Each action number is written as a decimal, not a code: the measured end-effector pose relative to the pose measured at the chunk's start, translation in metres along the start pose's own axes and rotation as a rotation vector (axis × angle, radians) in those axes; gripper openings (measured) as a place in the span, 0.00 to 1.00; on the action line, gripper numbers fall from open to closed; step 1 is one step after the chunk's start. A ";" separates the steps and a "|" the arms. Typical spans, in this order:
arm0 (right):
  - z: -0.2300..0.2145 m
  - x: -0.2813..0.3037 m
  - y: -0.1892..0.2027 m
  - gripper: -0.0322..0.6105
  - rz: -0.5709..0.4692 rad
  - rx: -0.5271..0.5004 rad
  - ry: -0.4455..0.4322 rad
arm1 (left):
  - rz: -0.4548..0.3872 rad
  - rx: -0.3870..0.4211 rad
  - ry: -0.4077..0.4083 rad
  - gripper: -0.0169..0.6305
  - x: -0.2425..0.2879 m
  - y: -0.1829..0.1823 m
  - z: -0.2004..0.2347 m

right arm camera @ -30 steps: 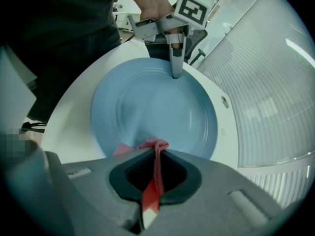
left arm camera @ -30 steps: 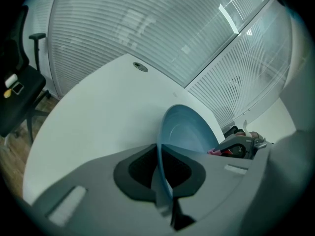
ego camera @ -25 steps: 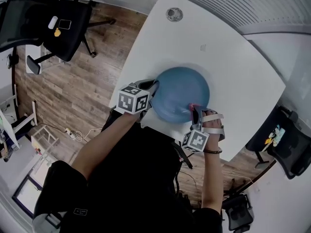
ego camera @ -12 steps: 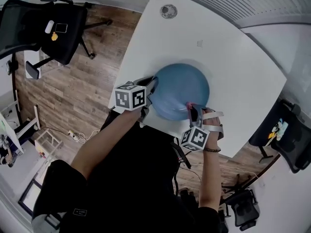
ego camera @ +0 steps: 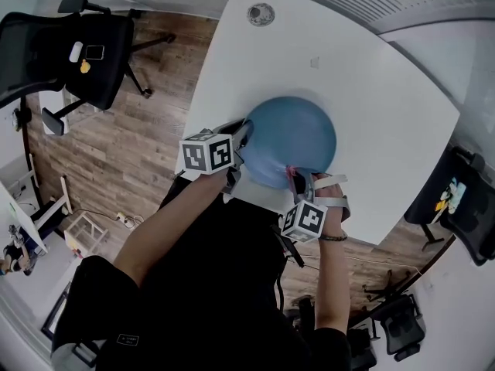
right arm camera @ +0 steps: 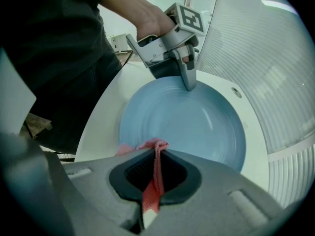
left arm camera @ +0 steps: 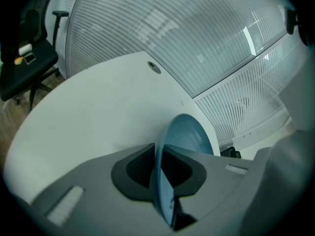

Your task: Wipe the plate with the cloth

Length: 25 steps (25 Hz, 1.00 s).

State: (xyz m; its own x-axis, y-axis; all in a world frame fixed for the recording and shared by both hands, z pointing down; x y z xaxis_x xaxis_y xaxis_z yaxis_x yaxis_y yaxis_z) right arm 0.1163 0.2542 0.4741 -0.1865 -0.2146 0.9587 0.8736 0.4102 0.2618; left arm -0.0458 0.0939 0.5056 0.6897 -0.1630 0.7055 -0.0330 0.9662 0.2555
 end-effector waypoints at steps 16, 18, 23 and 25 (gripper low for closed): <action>0.001 0.023 -0.067 0.07 -0.172 -0.095 -0.106 | 0.005 -0.069 0.023 0.09 0.005 -0.005 0.000; -0.002 0.026 -0.074 0.07 -0.196 -0.089 -0.098 | 0.007 -0.069 0.025 0.09 0.004 -0.005 0.001; -0.013 0.035 -0.093 0.07 -0.240 -0.127 -0.027 | -0.001 -0.062 0.002 0.09 0.001 -0.007 0.003; -0.019 0.038 -0.100 0.07 -0.243 -0.137 0.000 | 0.002 -0.069 0.011 0.09 0.002 -0.006 0.002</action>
State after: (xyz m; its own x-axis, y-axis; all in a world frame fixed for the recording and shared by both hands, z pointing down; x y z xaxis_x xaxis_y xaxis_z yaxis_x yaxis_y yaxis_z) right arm 0.0308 0.1880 0.4821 -0.3977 -0.2922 0.8697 0.8561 0.2227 0.4663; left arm -0.0461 0.0874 0.5070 0.6975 -0.1594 0.6986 0.0157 0.9781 0.2075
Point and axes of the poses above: the fingertips, and each gripper's own axes: x forward along the fingers, z to its left, y out of its underside, the point moved 10 cm from there along -x, backward along the fingers, and after that the axes turned 1 degree about y, right-handed, at the moved point
